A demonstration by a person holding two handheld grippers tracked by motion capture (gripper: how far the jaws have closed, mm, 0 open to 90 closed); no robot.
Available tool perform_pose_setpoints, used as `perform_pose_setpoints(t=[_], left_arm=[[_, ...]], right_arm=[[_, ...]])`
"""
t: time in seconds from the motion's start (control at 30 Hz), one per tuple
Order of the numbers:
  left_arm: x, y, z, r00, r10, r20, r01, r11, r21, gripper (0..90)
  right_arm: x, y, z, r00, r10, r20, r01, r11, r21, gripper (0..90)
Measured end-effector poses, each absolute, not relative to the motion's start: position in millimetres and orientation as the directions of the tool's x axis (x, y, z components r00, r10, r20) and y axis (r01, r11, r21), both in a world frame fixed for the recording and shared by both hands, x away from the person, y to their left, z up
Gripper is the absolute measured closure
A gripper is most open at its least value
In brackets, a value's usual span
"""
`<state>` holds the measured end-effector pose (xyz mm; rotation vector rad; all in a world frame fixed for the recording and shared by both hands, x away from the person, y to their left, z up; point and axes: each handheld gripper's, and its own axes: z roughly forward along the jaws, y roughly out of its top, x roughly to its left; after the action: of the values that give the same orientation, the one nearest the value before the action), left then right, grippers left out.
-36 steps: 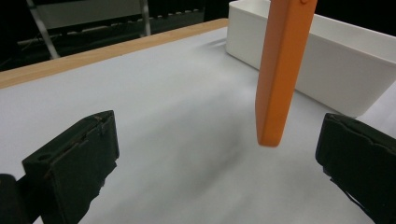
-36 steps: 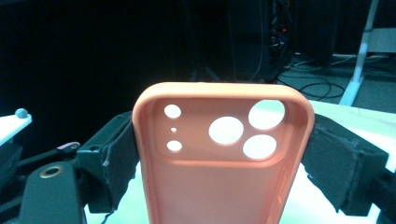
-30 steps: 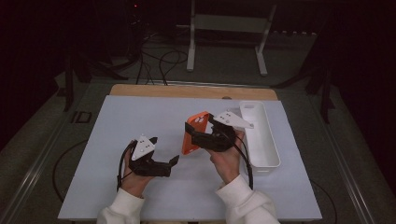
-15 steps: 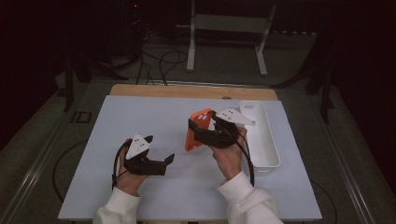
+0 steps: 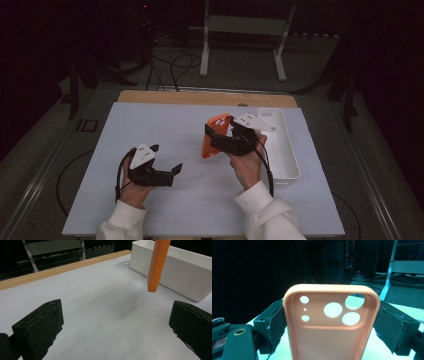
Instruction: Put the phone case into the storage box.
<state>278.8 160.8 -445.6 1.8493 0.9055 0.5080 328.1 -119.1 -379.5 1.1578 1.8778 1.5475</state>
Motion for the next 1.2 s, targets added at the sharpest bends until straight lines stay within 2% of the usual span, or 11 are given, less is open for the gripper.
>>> perform_pose_setpoints(t=[0.63,1.2], left_arm=[[278,173,-449,0.636,0.77,-0.053,0.373,-0.247,0.895,0.1],[261,210,-471,0.642,0.765,-0.048,0.352,-0.238,0.905,0.1]], right_arm=[[337,-126,-379,-0.528,0.836,0.149,0.321,0.034,0.947,16.3],[343,-132,-375,-0.509,0.85,0.135,0.314,0.037,0.949,16.3]])
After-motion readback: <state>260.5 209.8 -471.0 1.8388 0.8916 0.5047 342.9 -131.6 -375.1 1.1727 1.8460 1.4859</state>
